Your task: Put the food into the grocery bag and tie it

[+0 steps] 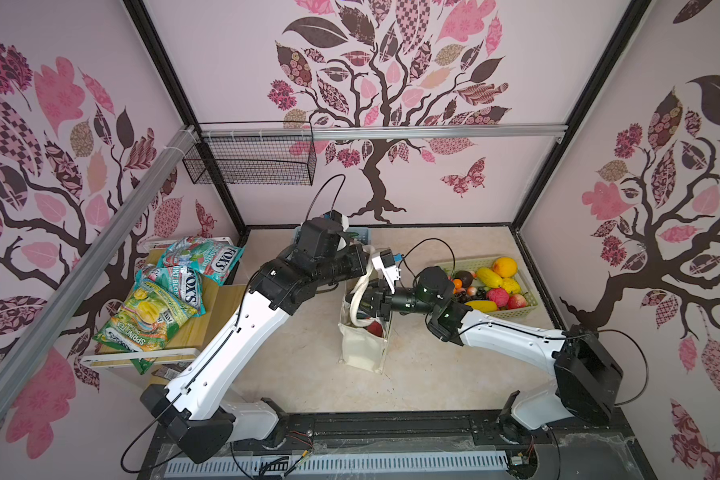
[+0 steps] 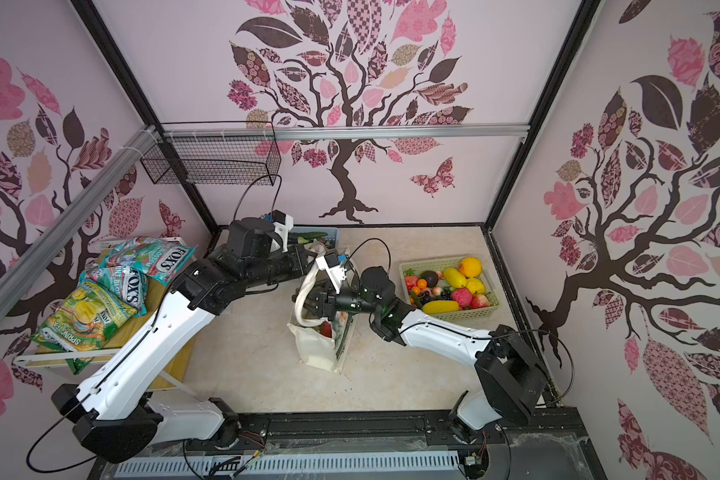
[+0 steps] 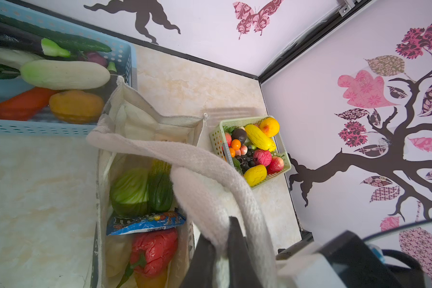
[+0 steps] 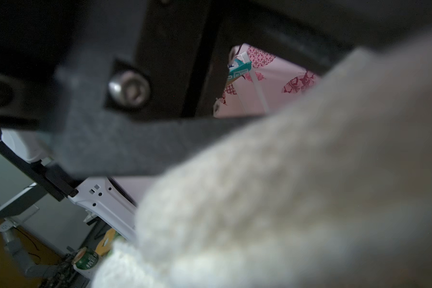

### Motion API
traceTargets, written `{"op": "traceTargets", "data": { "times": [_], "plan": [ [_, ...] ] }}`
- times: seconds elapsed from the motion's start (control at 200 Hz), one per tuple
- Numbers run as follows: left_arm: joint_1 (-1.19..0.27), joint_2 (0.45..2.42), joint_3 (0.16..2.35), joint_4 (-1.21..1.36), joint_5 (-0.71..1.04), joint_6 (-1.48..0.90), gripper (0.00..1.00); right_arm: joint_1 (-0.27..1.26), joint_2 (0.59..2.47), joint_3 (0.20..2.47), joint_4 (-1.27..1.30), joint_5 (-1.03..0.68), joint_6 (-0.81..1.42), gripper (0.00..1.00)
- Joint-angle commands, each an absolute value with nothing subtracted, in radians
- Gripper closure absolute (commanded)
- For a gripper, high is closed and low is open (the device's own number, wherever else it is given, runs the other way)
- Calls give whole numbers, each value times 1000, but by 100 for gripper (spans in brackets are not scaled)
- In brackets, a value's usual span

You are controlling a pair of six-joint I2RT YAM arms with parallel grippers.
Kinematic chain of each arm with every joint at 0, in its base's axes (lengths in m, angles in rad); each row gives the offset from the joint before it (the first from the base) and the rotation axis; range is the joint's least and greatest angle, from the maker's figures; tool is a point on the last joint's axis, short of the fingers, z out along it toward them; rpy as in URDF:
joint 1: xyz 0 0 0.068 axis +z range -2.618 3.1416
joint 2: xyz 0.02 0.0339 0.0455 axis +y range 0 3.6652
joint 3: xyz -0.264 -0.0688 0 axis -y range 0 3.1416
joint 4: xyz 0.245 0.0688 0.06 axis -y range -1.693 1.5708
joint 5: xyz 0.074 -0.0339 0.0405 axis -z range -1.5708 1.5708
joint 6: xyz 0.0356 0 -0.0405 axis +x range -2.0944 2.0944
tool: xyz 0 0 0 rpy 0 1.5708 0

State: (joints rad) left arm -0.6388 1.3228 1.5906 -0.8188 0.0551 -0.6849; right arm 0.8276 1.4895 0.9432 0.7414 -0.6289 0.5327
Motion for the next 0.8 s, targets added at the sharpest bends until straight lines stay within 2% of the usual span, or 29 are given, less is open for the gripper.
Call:
{"op": "traceTargets", "data": {
  "times": [0.0,0.1,0.245,0.505,0.795],
  "plan": [
    [-646,1295,1623,-828,37,-667,100,827,1468,958,753,-567,563,82],
    [-639,1283,1617,-835,30,-657,100,827,1415,932,667,-489,553,88],
    [-615,1264,1585,-825,56,-652,100,826,1341,952,392,-282,549,93],
    [-567,1220,1528,-816,74,-646,100,807,1225,958,131,-48,614,95],
    [-553,1181,1466,-829,48,-638,100,735,1180,984,-21,83,705,95]
  ]
}}
